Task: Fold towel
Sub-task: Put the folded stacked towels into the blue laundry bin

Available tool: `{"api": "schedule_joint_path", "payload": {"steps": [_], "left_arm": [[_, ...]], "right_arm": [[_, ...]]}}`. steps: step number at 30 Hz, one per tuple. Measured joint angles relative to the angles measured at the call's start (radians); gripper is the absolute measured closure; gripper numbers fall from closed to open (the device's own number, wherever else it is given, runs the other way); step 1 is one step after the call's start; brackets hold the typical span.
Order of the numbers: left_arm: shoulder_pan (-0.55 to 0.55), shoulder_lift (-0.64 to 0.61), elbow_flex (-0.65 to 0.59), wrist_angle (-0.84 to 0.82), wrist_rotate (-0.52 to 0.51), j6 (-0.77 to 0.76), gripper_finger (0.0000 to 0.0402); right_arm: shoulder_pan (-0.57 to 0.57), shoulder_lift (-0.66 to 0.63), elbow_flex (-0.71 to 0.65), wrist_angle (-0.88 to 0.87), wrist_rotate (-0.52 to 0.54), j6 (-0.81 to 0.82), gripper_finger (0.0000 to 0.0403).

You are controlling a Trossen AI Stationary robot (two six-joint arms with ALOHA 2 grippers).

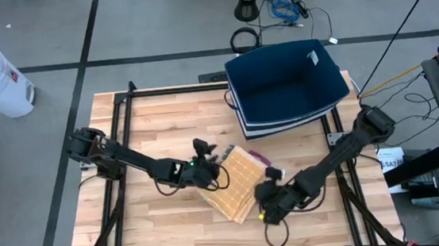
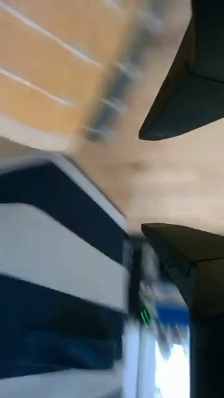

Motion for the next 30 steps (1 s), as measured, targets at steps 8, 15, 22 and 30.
{"api": "schedule_joint_path", "payload": {"steps": [8, 15, 22, 30], "left_arm": [[0.020, -0.019, 0.001, 0.075, 0.548, -0.231, 0.0166], [0.037, -0.012, 0.000, 0.072, 0.635, -0.339, 0.0166], [0.071, 0.028, 0.000, 0.025, 0.770, -0.436, 0.0166], [0.082, 0.115, 0.002, 0.031, 0.808, -0.476, 0.0166]], "right_arm": [[0.003, -0.063, 0.000, -0.325, 0.203, 0.109, 0.0269], [-0.086, -0.025, -0.031, -0.314, 0.263, 0.044, 0.0269], [-0.108, -0.028, -0.031, -0.308, 0.353, 0.069, 0.0269], [-0.078, -0.033, 0.001, -0.299, 0.539, 0.061, 0.0269]]}}
